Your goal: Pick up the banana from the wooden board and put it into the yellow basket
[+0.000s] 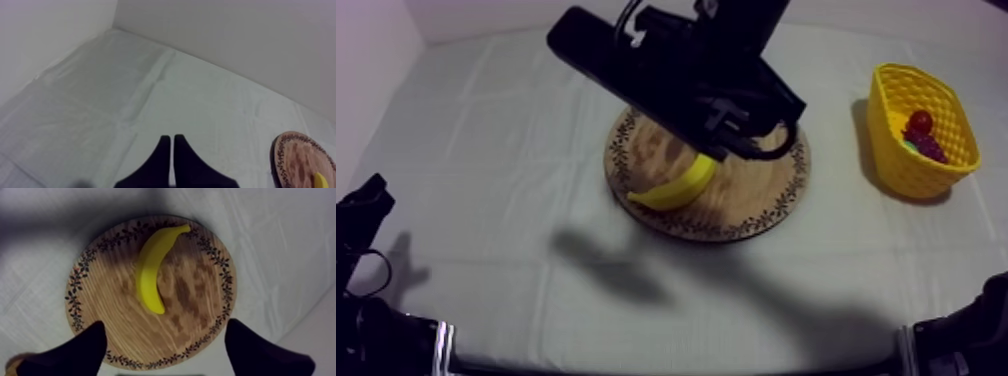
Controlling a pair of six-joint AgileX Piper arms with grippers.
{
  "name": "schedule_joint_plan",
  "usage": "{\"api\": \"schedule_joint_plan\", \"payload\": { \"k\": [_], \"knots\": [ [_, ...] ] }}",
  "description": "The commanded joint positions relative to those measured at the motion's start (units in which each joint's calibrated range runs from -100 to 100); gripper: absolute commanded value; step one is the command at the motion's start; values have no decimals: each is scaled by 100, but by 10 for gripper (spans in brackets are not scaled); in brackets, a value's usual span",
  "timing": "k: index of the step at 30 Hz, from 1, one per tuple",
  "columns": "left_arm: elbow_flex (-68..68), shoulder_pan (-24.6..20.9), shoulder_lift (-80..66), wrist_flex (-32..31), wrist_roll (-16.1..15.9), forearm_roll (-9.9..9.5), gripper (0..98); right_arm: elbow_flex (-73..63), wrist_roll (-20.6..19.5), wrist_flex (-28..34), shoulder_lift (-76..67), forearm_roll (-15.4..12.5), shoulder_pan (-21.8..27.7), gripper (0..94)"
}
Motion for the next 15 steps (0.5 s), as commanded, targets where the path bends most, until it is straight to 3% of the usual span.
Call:
{"api": "schedule_joint_plan", "payload": {
  "k": [1,15],
  "knots": [
    [3,1,0,-2,-1,-2,1,6,3,-11,192,-28,9,722],
    [3,1,0,-2,-1,-2,1,298,-11,-793,1266,40,140,714]
  ]
}}
